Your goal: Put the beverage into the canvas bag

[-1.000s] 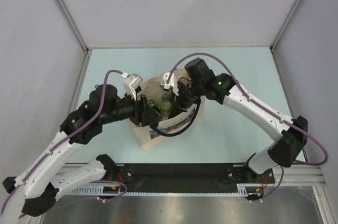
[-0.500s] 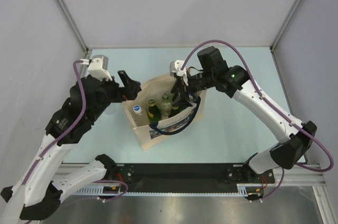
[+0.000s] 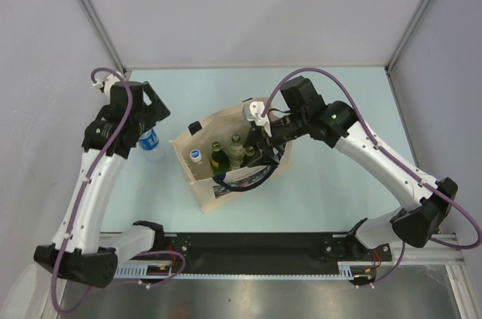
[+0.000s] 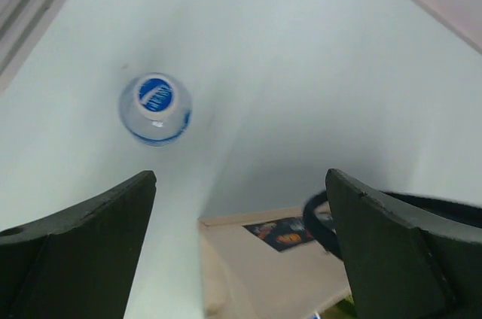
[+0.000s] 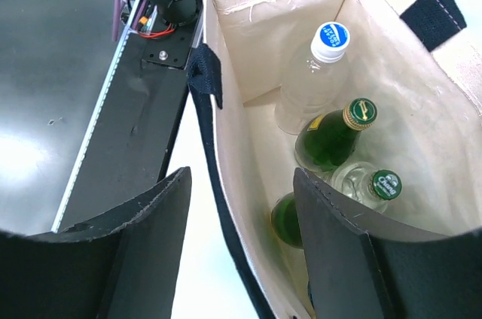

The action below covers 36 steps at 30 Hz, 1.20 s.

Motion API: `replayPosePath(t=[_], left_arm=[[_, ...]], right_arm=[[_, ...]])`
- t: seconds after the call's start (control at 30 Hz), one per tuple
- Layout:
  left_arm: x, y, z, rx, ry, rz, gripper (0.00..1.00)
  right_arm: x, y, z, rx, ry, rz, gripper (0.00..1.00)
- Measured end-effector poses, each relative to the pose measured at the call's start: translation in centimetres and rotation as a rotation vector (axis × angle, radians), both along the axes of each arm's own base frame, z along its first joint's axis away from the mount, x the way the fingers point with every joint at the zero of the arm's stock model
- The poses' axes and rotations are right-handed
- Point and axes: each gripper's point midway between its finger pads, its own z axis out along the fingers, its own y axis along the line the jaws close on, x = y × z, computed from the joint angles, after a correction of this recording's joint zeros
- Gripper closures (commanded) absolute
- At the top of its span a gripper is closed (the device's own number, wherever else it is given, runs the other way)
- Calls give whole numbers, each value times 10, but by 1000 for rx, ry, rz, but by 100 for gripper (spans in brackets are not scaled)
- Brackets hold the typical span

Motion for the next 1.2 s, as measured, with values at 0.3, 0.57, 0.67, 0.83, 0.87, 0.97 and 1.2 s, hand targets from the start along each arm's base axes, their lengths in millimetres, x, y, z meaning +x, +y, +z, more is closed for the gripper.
replayPosePath(t=[0.3, 0.57, 0.67, 0.83, 0.87, 0.97, 1.2], left_arm=[[9, 50, -35, 30, 170, 198, 10], [21, 66, -58, 25, 239, 224, 21], [27, 70, -69, 18, 265, 225, 24], [37, 73, -86, 27, 313, 210, 34], [37, 73, -89, 28, 322, 203, 36], [39, 72, -95, 31, 339, 187, 39], [35, 69, -105, 26, 368, 161, 41]], right_arm=[[-3, 0, -8, -19, 16, -1, 39], [-4, 2, -12, -29, 15, -6, 39], [-2, 3, -13, -29, 12, -13, 39], [0, 3, -16, -35, 12, -23, 39], [0, 3, -16, -35, 13, -24, 39], [0, 3, -19, -40, 19, -27, 39], [1, 2, -21, -44, 18, -32, 39]])
